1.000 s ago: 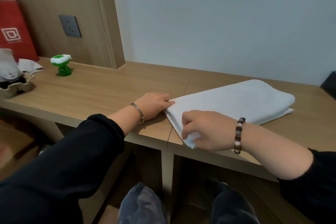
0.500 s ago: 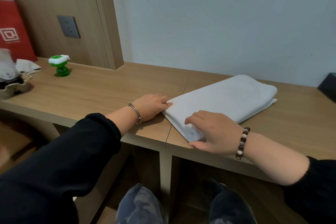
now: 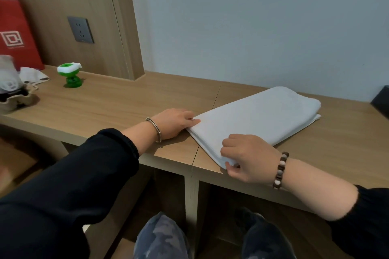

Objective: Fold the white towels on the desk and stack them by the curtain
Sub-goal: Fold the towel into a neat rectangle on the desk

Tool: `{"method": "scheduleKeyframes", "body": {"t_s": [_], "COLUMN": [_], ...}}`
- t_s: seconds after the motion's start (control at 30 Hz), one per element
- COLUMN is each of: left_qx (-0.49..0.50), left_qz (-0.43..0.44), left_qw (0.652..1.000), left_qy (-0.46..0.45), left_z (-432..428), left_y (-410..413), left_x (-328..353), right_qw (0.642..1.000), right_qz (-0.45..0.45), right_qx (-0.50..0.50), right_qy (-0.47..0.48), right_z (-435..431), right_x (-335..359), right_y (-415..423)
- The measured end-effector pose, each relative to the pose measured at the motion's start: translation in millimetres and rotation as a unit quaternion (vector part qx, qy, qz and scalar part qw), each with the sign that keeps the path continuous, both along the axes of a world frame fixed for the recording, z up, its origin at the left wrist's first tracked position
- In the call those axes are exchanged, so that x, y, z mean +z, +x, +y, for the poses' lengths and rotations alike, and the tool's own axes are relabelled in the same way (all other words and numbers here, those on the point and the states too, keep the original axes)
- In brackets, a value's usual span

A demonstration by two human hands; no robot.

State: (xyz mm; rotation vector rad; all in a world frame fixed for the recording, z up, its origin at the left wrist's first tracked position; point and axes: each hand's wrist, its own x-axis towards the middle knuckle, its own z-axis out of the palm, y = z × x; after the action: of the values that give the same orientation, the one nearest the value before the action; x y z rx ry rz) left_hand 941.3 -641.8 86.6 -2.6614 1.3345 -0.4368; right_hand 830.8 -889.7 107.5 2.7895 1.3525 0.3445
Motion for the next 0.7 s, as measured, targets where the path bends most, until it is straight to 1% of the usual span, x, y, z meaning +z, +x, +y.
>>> {"method": "scheduleKeyframes", "body": {"t_s": [0.07,0.13,0.2,0.27,0.33,0.37,0.4,0.43,0.47,0.5,0.53,0.57,0.63,0.7], "left_qx": [0.001,0.035,0.098,0.174,0.256,0.296,0.327,0.349,0.364,0.374,0.384,0.395,0.413,0.403], "left_qz": [-0.009,-0.005,0.039,0.087,0.109,0.108,0.092,0.073,0.065,0.068,0.082,0.098,0.142,0.19], "left_qw": [1.0,0.999,0.993,0.973,0.947,0.935,0.929,0.927,0.924,0.921,0.917,0.912,0.899,0.893], "left_qy": [-0.011,-0.015,-0.062,-0.127,-0.161,-0.16,-0.143,-0.119,-0.097,-0.08,-0.066,-0.053,-0.038,-0.06], "left_z": [0,-3,-8,-20,-39,-50,-59,-68,-76,-83,-89,-94,-102,-102], "left_y": [1,-1,-7,-15,-22,-26,-30,-32,-34,-36,-37,-36,-35,-35], "left_x": [-1,-1,1,2,4,5,5,6,7,10,12,12,4,-5], "right_qw": [0.999,0.997,0.994,0.978,0.946,0.93,0.919,0.917,0.925,0.933,0.936,0.935,0.935,0.936], "right_qz": [0.038,0.068,0.093,0.167,0.244,0.251,0.231,0.187,0.136,0.103,0.092,0.091,0.088,0.083], "right_qx": [-0.03,-0.043,-0.042,-0.056,-0.097,-0.131,-0.171,-0.219,-0.268,-0.309,-0.332,-0.341,-0.341,-0.34], "right_qy": [0.009,0.019,0.046,0.112,0.191,0.235,0.271,0.276,0.233,0.152,0.074,0.033,0.028,0.045], "right_z": [-1,2,5,5,-1,-6,-12,-19,-25,-30,-34,-36,-36,-35], "right_x": [0,2,2,4,8,9,10,8,5,-1,-8,-15,-23,-24], "right_y": [7,10,11,16,32,43,55,67,76,83,87,89,91,93]}}
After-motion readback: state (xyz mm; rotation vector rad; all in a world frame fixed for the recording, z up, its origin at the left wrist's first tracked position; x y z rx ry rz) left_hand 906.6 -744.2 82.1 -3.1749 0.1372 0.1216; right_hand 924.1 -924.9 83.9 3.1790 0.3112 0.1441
